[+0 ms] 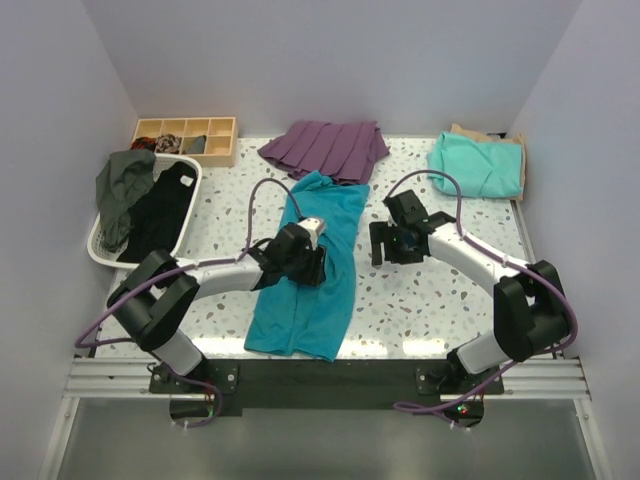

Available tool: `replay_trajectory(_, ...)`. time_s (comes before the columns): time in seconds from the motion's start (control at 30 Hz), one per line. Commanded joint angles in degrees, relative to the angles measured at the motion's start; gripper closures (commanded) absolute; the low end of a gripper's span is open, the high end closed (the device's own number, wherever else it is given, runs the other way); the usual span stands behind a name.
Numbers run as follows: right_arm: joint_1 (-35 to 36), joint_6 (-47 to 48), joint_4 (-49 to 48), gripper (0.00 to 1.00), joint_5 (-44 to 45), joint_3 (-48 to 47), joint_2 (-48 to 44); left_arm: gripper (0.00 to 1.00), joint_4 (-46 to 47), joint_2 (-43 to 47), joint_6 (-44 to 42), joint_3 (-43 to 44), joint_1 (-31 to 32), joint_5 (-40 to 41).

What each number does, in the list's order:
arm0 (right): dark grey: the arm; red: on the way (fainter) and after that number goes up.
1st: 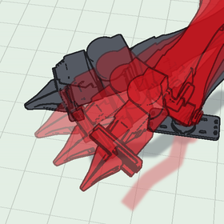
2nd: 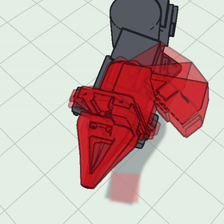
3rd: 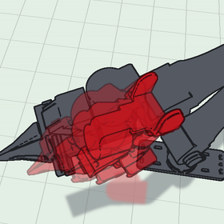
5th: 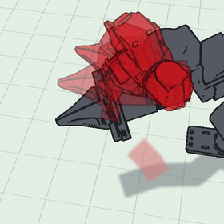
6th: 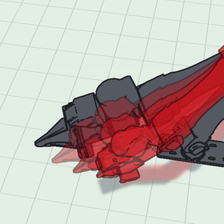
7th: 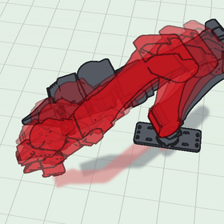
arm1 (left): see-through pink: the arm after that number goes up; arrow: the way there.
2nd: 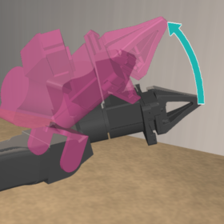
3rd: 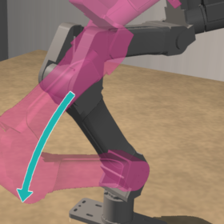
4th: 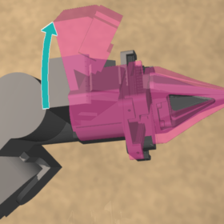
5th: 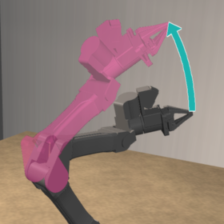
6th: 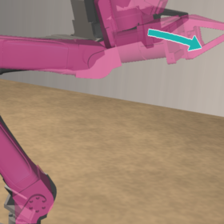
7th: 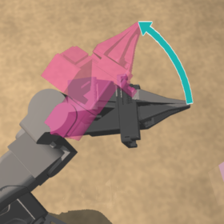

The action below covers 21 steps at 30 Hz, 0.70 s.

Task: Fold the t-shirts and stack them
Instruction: Rotate the tshirt 90 degrees

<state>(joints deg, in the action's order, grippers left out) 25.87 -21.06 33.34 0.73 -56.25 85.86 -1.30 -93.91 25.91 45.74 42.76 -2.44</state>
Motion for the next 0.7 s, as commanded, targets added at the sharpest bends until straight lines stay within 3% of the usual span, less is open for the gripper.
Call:
replay_trajectory(0.0,-0.2,-0.2,-1.4,0.23,1.8,-0.2,-0.9,0.43,6.0,3.5,4.1,-3.9,-0.1,1.5)
replay_trajectory(0.43,-0.5,-0.7,-2.9,0.23,0.5,0.5,1.2,0.42,8.9,7.7,3.1,-2.8,0.7,-3.7)
replay_trajectory(0.67,-0.6,-0.9,-4.0,0.23,0.0,1.1,2.5,0.41,6.4,6.7,2.0,0.4,1.5,-1.7)
